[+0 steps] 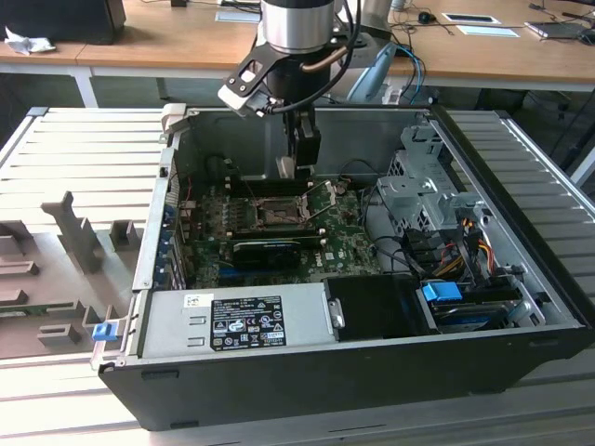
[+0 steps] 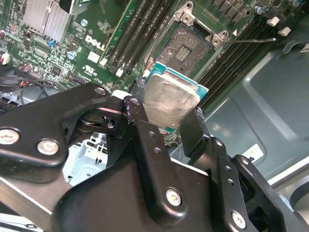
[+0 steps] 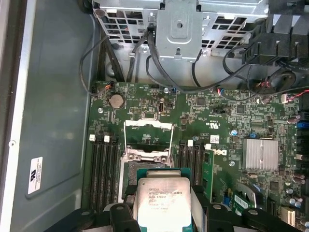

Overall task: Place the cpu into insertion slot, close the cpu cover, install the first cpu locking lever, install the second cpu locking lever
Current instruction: 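Place the cpu into insertion slot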

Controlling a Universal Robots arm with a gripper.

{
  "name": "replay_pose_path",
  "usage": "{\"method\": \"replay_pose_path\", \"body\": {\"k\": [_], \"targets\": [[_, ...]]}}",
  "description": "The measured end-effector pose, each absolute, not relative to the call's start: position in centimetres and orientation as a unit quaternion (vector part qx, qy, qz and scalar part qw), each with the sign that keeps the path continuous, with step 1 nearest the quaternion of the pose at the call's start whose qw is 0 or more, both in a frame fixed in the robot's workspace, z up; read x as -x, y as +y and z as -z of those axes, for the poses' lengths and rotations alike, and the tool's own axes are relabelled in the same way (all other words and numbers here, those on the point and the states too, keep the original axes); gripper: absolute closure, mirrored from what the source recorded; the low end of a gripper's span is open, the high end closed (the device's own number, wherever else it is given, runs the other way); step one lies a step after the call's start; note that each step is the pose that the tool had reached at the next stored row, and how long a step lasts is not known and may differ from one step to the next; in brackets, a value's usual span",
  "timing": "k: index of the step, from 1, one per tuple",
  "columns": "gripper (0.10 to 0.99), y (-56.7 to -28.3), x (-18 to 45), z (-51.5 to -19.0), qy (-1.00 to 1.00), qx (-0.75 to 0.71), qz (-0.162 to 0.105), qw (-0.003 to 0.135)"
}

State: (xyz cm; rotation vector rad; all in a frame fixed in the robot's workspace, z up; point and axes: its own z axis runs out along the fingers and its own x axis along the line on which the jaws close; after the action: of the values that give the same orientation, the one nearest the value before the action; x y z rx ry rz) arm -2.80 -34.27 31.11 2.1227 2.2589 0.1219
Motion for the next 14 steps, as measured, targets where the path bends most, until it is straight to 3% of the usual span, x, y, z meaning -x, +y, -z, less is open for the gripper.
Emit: {"method": "replay_pose_path", "body": {"k": [14], "targets": [[0.557,-34.3,2.8,-30.0,0.728,-0.684,-0.039,0.02]]}}
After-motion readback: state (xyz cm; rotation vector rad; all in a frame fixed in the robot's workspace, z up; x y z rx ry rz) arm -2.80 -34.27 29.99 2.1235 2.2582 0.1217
